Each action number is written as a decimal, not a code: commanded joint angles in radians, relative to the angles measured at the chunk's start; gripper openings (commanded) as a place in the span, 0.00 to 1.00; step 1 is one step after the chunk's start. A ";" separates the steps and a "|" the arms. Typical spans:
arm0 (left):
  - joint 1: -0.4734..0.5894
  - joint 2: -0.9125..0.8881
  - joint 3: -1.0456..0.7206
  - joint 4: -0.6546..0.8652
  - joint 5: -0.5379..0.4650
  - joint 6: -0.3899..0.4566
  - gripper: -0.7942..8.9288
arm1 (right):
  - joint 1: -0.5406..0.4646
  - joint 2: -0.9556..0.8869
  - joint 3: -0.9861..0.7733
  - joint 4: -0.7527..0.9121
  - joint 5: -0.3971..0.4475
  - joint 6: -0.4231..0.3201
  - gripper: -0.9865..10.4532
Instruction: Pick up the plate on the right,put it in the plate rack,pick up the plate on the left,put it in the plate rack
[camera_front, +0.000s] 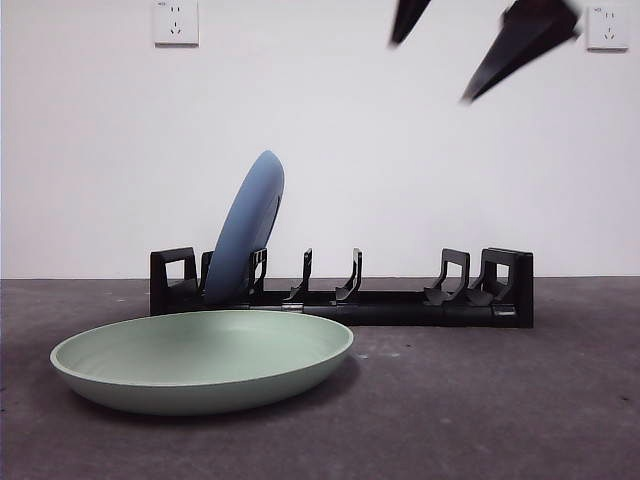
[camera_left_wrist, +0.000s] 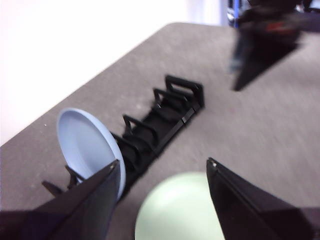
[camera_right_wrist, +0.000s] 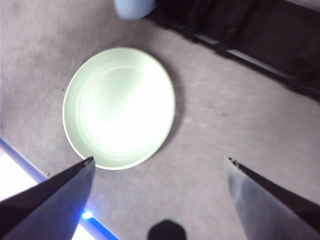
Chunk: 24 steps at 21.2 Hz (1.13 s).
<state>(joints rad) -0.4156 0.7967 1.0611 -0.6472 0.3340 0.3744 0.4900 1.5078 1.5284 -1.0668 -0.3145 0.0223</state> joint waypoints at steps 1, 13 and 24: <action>-0.009 -0.067 -0.004 -0.145 0.006 0.154 0.38 | 0.037 0.054 -0.069 0.062 0.001 0.038 0.47; -0.049 -0.111 -0.004 -0.338 0.005 0.214 0.51 | 0.114 0.333 -0.167 0.300 0.038 0.119 0.47; -0.070 -0.098 -0.004 -0.339 0.005 0.214 0.51 | 0.133 0.448 -0.167 0.371 0.042 0.135 0.36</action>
<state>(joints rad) -0.4824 0.6983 1.0611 -0.9874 0.3332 0.5770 0.6186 1.9430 1.3701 -0.7013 -0.2726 0.1493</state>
